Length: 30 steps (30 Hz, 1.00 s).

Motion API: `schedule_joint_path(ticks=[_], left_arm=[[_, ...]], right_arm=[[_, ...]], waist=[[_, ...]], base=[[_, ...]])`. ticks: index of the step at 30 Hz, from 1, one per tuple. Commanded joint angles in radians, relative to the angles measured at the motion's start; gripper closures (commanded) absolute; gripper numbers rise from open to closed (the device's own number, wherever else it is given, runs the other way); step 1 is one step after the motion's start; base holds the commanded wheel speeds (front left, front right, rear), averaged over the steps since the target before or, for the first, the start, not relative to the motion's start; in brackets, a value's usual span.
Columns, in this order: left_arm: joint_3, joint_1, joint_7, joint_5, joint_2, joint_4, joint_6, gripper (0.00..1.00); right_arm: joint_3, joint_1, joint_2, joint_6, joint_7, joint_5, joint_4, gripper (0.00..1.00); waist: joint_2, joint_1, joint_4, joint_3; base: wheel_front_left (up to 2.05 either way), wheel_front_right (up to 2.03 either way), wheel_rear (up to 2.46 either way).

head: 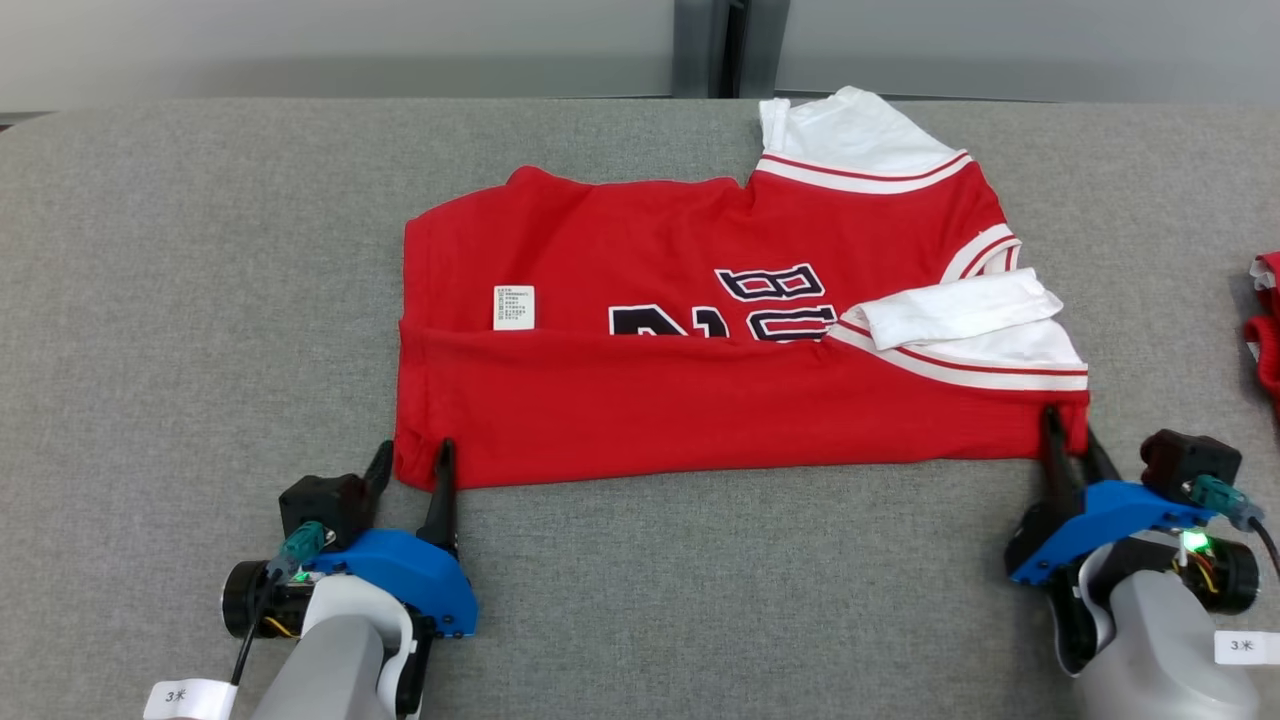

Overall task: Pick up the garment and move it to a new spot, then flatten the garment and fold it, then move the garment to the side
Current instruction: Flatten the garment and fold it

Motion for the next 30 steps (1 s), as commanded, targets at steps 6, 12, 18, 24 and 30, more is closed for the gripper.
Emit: schedule_joint_path(ticks=[6,12,18,24,30], left_arm=[[-0.007,0.018,0.023,-0.043,-0.019,-0.037,-0.017,1.00],[0.065,0.089,0.019,-0.020,-0.015,-0.159,-0.013,1.00],[0.091,0.243,0.019,-0.016,-0.015,-0.202,-0.012,1.00],[0.057,0.389,0.019,-0.032,-0.015,-0.191,-0.012,1.00],[0.053,0.443,0.019,-0.068,-0.016,-0.195,0.017,0.00]], right_arm=[[0.057,0.021,0.008,-0.001,0.010,0.088,-0.090,1.00],[0.083,0.113,0.007,-0.001,0.010,0.164,-0.184,1.00],[0.100,0.282,0.006,-0.001,0.010,0.208,-0.210,1.00],[0.143,0.445,0.005,-0.001,0.010,0.247,-0.242,1.00],[0.153,0.503,-0.008,-0.001,0.010,0.269,-0.275,0.00]], waist=[[0.0000,0.0001,0.000,-0.024],[0.0000,0.0001,0.010,-0.123],[0.0000,0.0001,0.019,-0.250],[0.0000,0.0001,0.030,-0.297],[0.0000,0.0001,0.033,-0.293]], base=[[0.00,0.00,0.00],[0.00,0.00,0.00],[0.00,0.00,0.00],[0.00,0.00,0.00],[0.00,0.00,0.00]])
